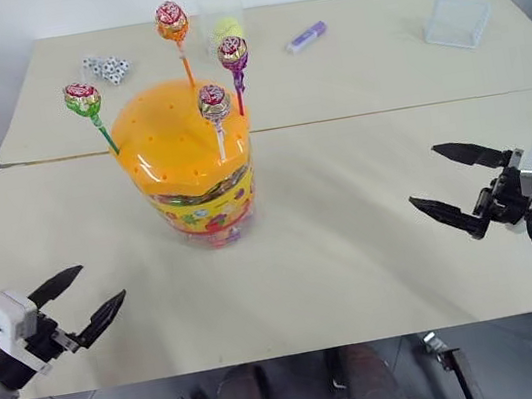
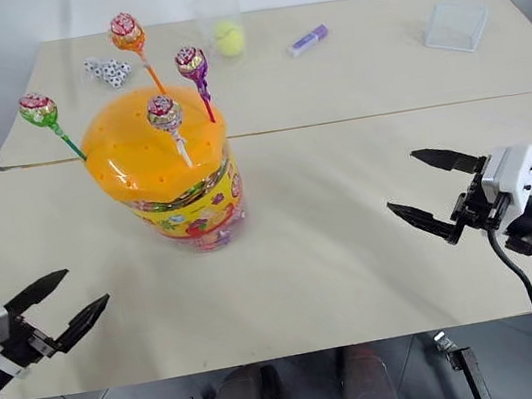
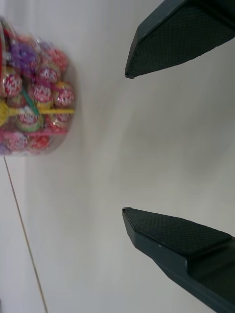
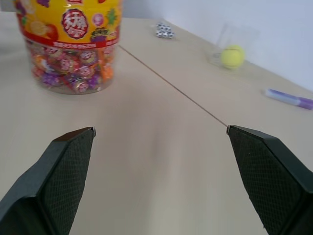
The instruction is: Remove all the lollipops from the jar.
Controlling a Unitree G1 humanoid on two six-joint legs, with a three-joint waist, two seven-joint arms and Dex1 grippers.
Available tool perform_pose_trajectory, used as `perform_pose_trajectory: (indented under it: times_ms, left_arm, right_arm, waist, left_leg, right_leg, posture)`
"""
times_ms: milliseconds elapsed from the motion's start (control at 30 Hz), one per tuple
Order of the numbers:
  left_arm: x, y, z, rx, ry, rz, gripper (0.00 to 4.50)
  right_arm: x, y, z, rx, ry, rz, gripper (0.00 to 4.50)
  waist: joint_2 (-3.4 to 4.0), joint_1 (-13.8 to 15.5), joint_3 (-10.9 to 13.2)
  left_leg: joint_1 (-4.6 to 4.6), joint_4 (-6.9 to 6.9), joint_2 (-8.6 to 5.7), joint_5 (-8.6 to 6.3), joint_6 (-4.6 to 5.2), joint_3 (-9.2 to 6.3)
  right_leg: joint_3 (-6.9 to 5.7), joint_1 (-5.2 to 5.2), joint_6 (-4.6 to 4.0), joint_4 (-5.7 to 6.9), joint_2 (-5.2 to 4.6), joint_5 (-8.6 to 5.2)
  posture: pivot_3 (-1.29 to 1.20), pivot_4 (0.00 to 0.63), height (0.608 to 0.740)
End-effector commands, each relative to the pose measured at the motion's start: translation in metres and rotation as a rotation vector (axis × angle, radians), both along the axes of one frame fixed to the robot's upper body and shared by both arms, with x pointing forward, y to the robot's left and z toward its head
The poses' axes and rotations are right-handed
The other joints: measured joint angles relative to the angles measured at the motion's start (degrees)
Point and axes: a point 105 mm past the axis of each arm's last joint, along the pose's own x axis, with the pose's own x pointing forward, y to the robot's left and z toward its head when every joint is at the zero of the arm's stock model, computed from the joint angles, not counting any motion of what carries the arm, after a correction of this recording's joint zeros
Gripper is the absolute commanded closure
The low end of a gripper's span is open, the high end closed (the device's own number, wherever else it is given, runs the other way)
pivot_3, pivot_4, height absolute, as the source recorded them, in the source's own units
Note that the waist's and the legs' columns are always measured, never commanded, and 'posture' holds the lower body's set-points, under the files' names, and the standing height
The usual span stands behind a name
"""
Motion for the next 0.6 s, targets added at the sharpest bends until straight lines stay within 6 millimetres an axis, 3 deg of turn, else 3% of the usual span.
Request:
perform_pose_trajectory:
  times_ms: [33, 100, 233, 333, 600]
  left_arm:
    - [0.002, -0.003, 0.024, -0.027, -0.056, -0.034, 0.01]
    - [0.002, -0.003, 0.04, -0.149, -0.087, -0.044, 0.01]
    - [0.005, -0.01, 0.091, -0.442, -0.185, -0.165, 0.01]
    - [0.012, -0.022, 0.118, -0.515, -0.243, -0.27, 0.01]
    - [0.051, -0.068, 0.149, -0.411, -0.3, -0.472, 0.01]
  right_arm:
    - [-0.008, 0.02, 0.018, 0.027, -0.041, 0.114, 0.0]
    - [-0.012, 0.033, 0.039, 0.144, -0.111, 0.166, 0.0]
    - [-0.021, 0.062, 0.08, 0.312, -0.202, 0.27, 0.0]
    - [-0.028, 0.076, 0.103, 0.373, -0.261, 0.323, 0.0]
    - [-0.034, 0.086, 0.108, 0.357, -0.27, 0.365, 0.0]
  waist:
    - [0.01, -0.1, 0.0]
    - [0.02, -0.2, 0.0]
    - [0.04, -0.3, 0.0]
    - [0.04, -0.1, 0.0]
    - [0.03, 1.1, 0.0]
  left_leg:
    - [0.0, 0.01, 0.0, 0.0, 0.0, 0.0]
    - [0.02, 0.0, 0.01, 0.0, 0.0, -0.15]
    - [0.03, 0.0, 0.06, 0.0, -0.01, -0.45]
    - [0.01, 0.04, 0.02, 0.0, -0.02, -0.51]
    - [-0.05, 0.15, -0.09, -0.01, -0.01, -0.04]
  right_leg:
    - [0.01, 0.0, 0.0, 0.01, -0.01, 0.0]
    - [0.05, -0.01, 0.0, 0.02, -0.02, 0.0]
    - [0.08, -0.07, 0.0, 0.16, -0.02, 0.0]
    - [0.07, -0.08, 0.0, 0.2, -0.05, 0.0]
    - [0.04, -0.06, 0.01, 0.24, 0.02, 0.01]
  posture:
    - [0.0, 0.15, 0.74]
    - [0.0, 0.15, 0.74]
    - [0.0, 0.15, 0.74]
    - [0.0, 0.15, 0.74]
    - [0.0, 0.15, 0.74]
